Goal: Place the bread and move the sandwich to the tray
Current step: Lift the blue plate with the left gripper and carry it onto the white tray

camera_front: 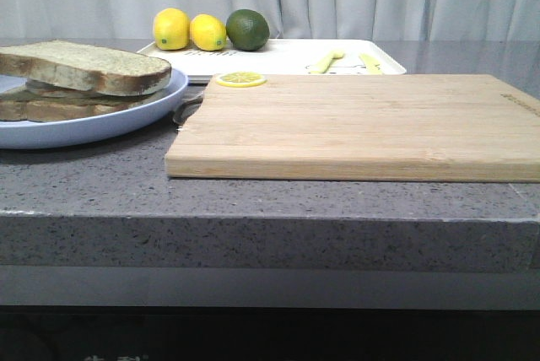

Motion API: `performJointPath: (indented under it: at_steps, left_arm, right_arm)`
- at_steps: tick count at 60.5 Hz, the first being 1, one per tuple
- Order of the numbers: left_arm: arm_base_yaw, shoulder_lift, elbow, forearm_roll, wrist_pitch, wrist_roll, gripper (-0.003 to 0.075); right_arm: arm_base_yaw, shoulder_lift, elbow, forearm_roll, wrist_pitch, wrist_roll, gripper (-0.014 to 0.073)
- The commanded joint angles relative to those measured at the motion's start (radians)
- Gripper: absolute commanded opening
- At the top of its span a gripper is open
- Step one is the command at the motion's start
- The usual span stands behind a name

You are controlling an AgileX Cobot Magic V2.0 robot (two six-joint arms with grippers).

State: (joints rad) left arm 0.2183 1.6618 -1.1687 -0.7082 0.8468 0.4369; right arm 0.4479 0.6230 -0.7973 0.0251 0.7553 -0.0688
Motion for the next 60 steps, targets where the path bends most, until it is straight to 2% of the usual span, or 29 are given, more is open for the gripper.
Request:
performJointPath:
  at_steps: [1, 24, 38, 60]
  left_arm:
    - [-0.002, -0.034, -0.034, -0.039, 0.000, 0.004, -0.0018]
    - [-0.023, -0.034, -0.170, -0.184, 0.082, 0.015, -0.0018]
    - [-0.091, -0.025, -0.304, -0.222, 0.021, 0.012, -0.0018]
    - [-0.170, 0.195, -0.637, -0.255, 0.010, -0.122, -0.0018]
  right_arm:
    - [-0.005, 0.000, -0.024, -0.003, -0.065, -0.002, 0.0530]
    - [-0.005, 0.000, -0.024, -0.003, -0.065, -0.002, 0.0530]
    - [-0.005, 0.000, -0.024, -0.003, -0.065, -0.002, 0.0530]
    - [-0.005, 0.000, -0.024, -0.003, -0.065, -0.002, 0.0530]
